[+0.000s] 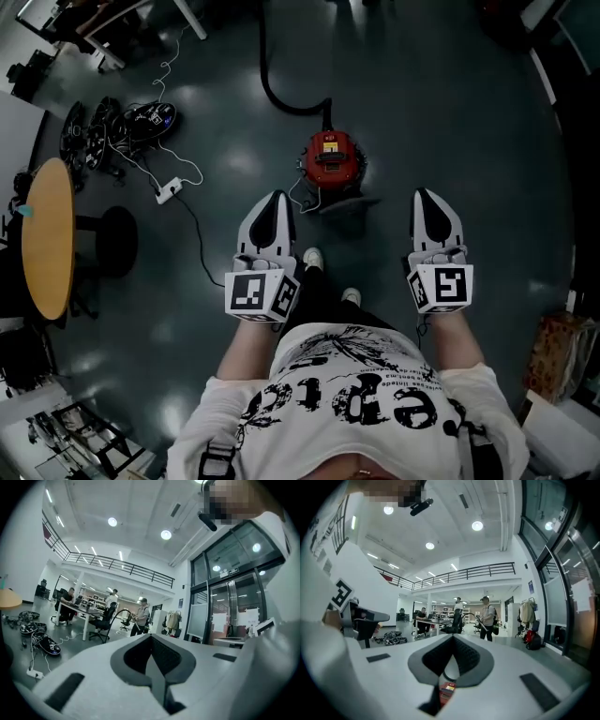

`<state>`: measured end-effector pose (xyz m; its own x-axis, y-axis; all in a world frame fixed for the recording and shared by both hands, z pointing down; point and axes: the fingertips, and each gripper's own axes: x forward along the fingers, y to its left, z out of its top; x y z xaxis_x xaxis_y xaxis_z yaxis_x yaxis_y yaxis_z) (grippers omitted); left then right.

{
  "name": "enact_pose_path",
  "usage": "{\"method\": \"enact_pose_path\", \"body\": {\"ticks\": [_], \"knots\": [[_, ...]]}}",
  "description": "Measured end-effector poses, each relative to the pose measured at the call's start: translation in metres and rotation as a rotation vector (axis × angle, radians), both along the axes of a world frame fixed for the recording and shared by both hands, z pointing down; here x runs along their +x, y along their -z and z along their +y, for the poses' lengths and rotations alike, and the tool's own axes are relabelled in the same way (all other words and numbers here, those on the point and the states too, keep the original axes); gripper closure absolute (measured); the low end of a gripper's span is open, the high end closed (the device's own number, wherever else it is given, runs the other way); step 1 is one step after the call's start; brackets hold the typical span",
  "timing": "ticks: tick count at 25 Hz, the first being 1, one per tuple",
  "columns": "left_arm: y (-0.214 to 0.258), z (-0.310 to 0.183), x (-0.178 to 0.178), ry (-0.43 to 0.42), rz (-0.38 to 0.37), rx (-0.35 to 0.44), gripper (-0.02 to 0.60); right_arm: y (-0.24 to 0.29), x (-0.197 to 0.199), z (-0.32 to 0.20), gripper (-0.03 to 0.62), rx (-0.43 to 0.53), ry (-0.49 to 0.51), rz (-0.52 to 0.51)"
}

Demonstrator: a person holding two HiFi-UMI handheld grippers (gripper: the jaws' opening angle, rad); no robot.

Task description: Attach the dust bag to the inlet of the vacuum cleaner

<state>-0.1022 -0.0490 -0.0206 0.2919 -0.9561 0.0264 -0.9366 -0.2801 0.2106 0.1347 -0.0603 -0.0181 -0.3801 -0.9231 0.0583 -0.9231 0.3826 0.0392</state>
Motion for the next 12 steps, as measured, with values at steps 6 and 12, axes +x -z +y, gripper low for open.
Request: {"method": "enact_pose_path", "body": {"ticks": [6,12], "knots": [[0.031,0.045,0.006,0.037,-0.010,0.030,0.578,0.016,-0.005,0.043,0.592,-0.008,0.026,-0.025],[0.039,0.075,0.017,0.027,-0.143,0.064,0.578,0.028,-0.007,0.072,0.592,0.034,0.059,-0.032]]}}
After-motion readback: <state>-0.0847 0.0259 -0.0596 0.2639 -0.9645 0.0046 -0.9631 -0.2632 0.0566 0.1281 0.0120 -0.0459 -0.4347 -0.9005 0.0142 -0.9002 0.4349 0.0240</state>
